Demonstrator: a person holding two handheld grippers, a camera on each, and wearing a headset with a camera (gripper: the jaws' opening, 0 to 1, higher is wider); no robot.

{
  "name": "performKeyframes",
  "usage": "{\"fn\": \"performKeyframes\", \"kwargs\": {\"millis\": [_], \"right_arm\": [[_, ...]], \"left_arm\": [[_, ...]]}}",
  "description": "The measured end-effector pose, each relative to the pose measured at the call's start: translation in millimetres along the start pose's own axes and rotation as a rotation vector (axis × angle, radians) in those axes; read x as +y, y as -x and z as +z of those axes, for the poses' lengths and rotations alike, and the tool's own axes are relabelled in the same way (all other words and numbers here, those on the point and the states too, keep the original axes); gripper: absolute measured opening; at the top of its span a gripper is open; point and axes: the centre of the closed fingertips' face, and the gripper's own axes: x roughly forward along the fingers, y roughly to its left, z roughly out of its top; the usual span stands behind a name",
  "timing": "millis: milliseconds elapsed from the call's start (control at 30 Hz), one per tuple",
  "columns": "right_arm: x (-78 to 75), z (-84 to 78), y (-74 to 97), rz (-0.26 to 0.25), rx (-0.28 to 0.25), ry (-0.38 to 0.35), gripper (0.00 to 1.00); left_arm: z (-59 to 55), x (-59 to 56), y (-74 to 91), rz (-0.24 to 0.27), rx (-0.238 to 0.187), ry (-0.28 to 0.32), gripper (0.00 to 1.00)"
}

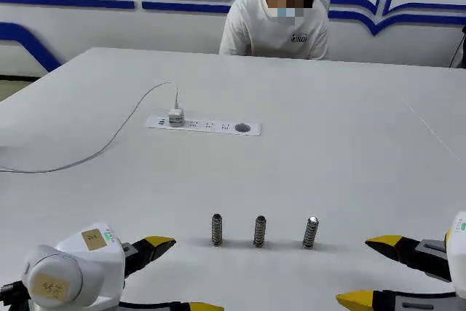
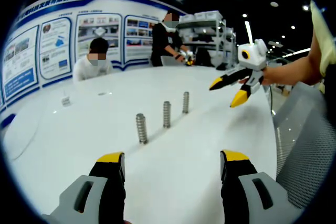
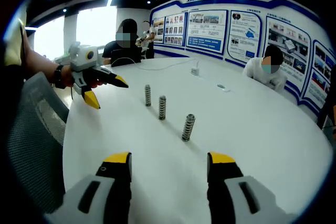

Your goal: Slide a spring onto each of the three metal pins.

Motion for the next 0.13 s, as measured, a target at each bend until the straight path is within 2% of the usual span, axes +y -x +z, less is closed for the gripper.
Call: {"fn": "performKeyframes", "kwargs": {"millis": [133], "right_arm": [[0.4,0.4,0.6,-0.002,0.001,-0.001,0.59]], "left_arm": [[0.2,0.0,0.1,-0.002,-0.001,0.000,0.75]]}}
